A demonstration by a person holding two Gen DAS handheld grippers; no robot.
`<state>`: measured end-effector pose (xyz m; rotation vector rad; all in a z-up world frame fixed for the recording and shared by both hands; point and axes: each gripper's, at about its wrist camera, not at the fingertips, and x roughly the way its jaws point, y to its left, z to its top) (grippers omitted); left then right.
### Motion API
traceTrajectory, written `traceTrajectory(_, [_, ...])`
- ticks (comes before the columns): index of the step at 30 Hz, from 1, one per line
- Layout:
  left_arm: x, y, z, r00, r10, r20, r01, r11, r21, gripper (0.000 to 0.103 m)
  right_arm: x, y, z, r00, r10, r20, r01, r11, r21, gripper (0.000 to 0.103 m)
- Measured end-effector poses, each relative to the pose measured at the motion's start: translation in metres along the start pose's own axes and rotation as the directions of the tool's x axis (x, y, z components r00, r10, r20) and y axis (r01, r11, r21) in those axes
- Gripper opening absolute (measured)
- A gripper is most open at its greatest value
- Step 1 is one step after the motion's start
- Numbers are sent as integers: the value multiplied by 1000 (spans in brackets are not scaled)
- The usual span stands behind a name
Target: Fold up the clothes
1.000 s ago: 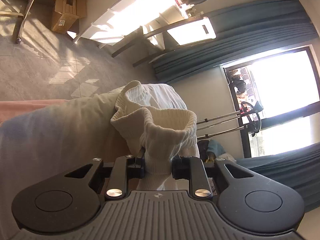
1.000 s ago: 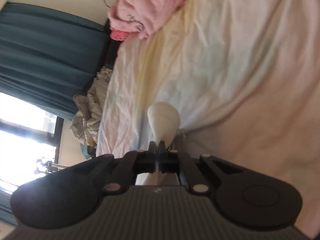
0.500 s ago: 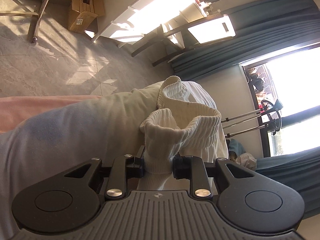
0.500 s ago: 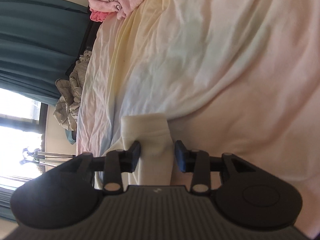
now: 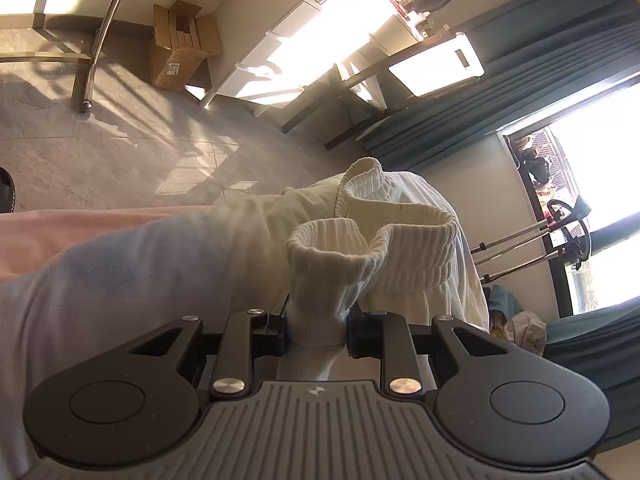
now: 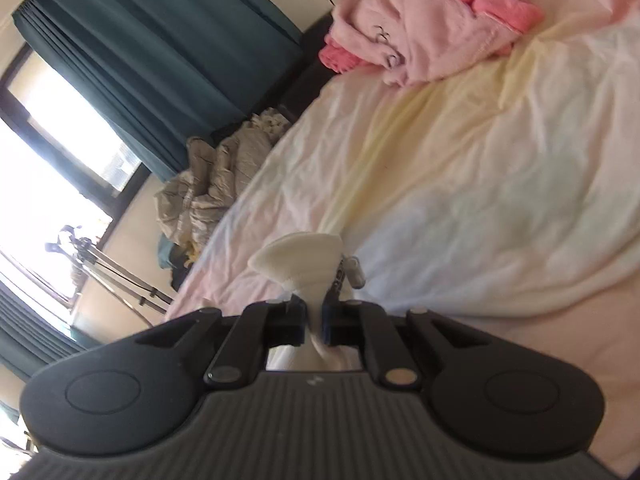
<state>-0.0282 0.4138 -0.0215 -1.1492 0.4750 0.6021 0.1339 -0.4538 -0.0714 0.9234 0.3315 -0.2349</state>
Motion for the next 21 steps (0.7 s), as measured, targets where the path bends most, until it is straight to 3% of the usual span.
traceTrajectory(1, [0, 1, 0, 1000, 0, -6, 0, 1000, -1, 29, -10, 4, 5, 998, 42, 44, -43, 999, 16, 8])
traceTrajectory(3, [2, 2, -2, 1000, -2, -24, 2, 1000, -3, 29, -30, 6, 9, 989, 29, 142, -33, 999, 22, 8])
traceTrajectory(4, [3, 4, -3, 999, -8, -37, 8, 1000, -4, 29, -39, 4, 9, 982, 1, 188, -8, 999, 34, 8])
traceTrajectory(5, [4, 6, -5, 999, -16, -52, 16, 1000, -5, 29, -45, -7, 6, 976, -77, 205, 61, 995, 83, 8])
traceTrajectory(8, [4, 7, -9, 999, -16, -40, 16, 1000, 15, 29, -46, -55, -8, 955, -285, 84, 248, 921, 299, 8])
traceTrajectory(15, [8, 19, -8, 998, -25, -54, 27, 999, 30, 30, -34, -97, -22, 922, -373, -104, 382, 833, 400, 9])
traceTrajectory(18, [6, 21, -9, 997, -33, -67, 36, 998, 43, 33, -36, -90, -24, 909, -404, -101, 413, 843, 345, 21])
traceTrajectory(20, [3, 17, -9, 997, -14, -79, 22, 994, 104, 42, -40, -83, -23, 901, -425, -91, 432, 849, 305, 31])
traceTrajectory(21, [-1, 14, -9, 997, -1, -75, 12, 988, 151, 55, -43, -79, -22, 897, -434, -78, 437, 851, 291, 34])
